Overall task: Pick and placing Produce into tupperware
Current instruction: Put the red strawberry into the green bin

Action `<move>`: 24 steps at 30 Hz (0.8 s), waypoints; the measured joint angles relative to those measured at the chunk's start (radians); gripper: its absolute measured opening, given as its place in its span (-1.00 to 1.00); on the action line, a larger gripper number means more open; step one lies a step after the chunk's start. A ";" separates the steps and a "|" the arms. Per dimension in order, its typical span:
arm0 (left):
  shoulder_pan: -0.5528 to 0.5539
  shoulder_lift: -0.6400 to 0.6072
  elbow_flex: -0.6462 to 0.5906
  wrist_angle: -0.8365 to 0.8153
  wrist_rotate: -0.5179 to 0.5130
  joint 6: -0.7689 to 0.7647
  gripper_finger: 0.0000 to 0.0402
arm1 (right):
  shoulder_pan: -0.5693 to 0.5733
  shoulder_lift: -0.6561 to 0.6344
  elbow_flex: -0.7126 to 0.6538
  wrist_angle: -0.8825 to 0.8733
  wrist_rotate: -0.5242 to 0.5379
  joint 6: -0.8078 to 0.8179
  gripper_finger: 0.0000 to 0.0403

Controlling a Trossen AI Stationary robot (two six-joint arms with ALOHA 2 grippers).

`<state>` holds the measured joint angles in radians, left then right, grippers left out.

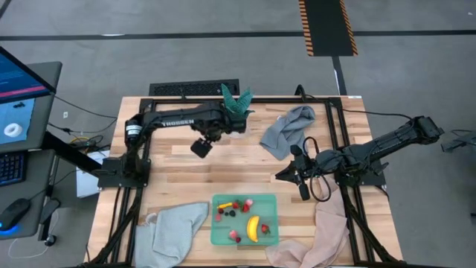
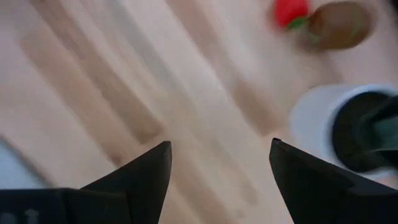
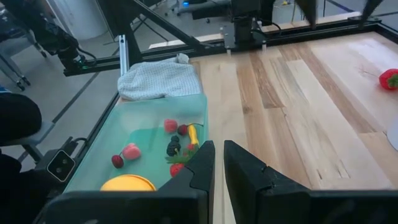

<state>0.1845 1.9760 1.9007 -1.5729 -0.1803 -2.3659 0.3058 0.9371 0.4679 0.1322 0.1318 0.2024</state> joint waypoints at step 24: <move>0.372 -0.141 -0.005 0.123 -0.145 0.233 0.29 | 0.000 0.000 0.000 0.002 0.000 0.000 -0.71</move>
<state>0.5567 1.8351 1.8955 -1.4502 -0.3255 -2.1330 0.3058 0.9371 0.4679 0.1341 0.1318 0.2024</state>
